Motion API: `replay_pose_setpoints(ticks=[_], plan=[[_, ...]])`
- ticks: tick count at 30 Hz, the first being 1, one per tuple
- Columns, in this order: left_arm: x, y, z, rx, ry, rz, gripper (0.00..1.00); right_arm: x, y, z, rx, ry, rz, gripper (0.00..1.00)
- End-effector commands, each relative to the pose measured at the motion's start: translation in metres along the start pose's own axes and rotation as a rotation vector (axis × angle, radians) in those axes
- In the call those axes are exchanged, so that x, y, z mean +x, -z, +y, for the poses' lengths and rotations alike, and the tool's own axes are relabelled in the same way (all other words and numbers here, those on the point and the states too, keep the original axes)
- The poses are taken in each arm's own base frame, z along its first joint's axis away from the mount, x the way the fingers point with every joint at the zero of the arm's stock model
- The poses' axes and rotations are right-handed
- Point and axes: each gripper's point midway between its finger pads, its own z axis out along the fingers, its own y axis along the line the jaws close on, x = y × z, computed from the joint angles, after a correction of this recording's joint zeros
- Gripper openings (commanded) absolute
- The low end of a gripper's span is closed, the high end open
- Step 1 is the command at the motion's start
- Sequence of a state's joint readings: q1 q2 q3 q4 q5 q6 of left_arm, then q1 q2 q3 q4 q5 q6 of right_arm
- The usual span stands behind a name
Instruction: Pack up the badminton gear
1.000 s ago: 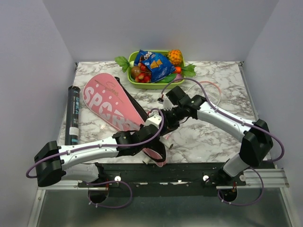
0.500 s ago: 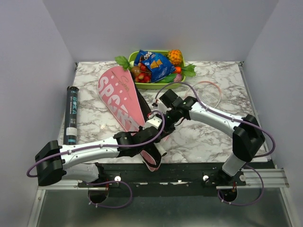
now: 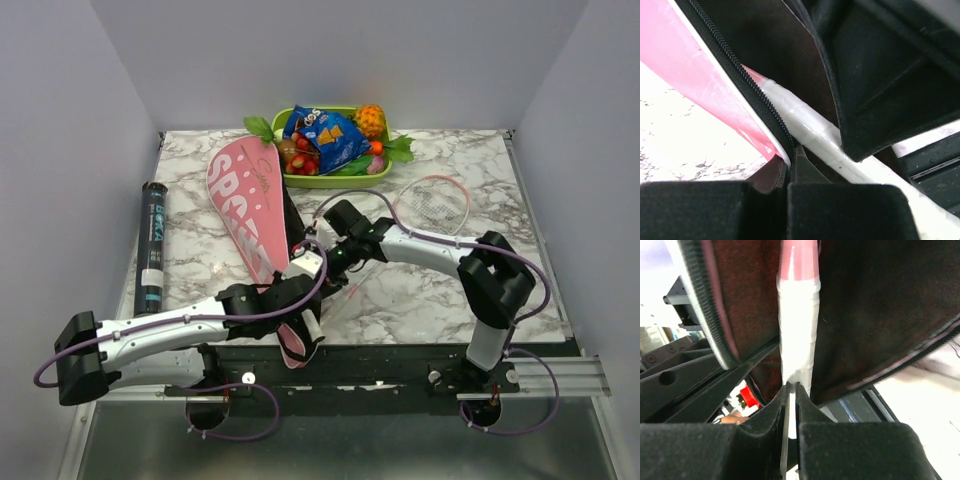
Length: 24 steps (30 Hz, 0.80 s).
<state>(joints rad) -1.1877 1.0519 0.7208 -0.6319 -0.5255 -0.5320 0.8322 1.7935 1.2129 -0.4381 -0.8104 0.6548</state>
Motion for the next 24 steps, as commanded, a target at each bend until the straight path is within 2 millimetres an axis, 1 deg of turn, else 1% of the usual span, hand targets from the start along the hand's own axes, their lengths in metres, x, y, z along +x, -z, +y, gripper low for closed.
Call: replay_pose_setpoints(ticks=[1,3,6,7,8,10,12,13,14,15,16,17,18,19,20,21,22,23,24], plan=[[-0.075,0.034,-0.054,0.285,0.132,-0.254,0.0,-0.023,-0.028,0.031,-0.179,0.139,-0.02,0.1],[-0.077,0.042,-0.061,0.343,0.133,-0.259,0.0,-0.026,-0.033,0.03,-0.183,0.14,-0.017,0.09],[-0.077,0.047,-0.068,0.386,0.158,-0.251,0.0,-0.032,-0.037,0.036,-0.195,0.147,-0.015,0.1],[-0.078,0.048,-0.07,0.399,0.165,-0.25,0.0,-0.032,-0.042,0.033,-0.188,0.138,-0.008,0.1],[-0.078,0.048,-0.071,0.404,0.172,-0.252,0.0,-0.034,-0.045,0.036,-0.188,0.141,-0.007,0.1],[-0.082,0.052,-0.073,0.42,0.191,-0.261,0.0,-0.035,-0.049,0.035,-0.18,0.134,-0.008,0.11],[-0.084,0.054,-0.07,0.413,0.201,-0.271,0.0,-0.037,-0.048,0.033,-0.161,0.138,-0.03,0.13],[-0.085,0.054,-0.069,0.408,0.202,-0.272,0.0,-0.038,-0.046,0.033,-0.152,0.146,-0.04,0.15],[-0.083,0.054,-0.068,0.402,0.203,-0.268,0.0,-0.04,-0.04,0.036,-0.145,0.162,-0.058,0.18],[-0.082,0.055,-0.066,0.396,0.208,-0.269,0.0,-0.042,-0.037,0.034,-0.111,0.171,-0.072,0.21],[-0.076,0.052,-0.063,0.386,0.212,-0.255,0.0,-0.045,-0.033,0.033,-0.092,0.173,-0.085,0.28],[-0.073,0.051,-0.062,0.379,0.218,-0.248,0.0,-0.05,-0.022,0.037,-0.075,0.185,-0.118,0.32],[-0.072,0.053,-0.059,0.38,0.232,-0.254,0.0,-0.054,-0.018,0.026,-0.011,0.171,-0.15,0.35],[-0.065,0.049,-0.055,0.362,0.244,-0.241,0.0,-0.057,-0.011,0.021,0.027,0.165,-0.178,0.43],[-0.062,0.049,-0.053,0.356,0.251,-0.239,0.0,-0.064,-0.002,0.015,0.067,0.153,-0.213,0.46],[-0.061,0.052,-0.049,0.355,0.266,-0.248,0.0,-0.069,0.013,0.005,0.152,0.145,-0.268,0.47],[-0.054,0.049,-0.044,0.336,0.268,-0.237,0.0,-0.073,0.022,-0.003,0.208,0.127,-0.302,0.49],[-0.051,0.049,-0.042,0.331,0.276,-0.234,0.0,-0.081,0.037,-0.014,0.265,0.101,-0.351,0.51],[-0.051,0.052,-0.038,0.331,0.288,-0.247,0.0,-0.084,0.056,-0.028,0.361,0.082,-0.405,0.52]])
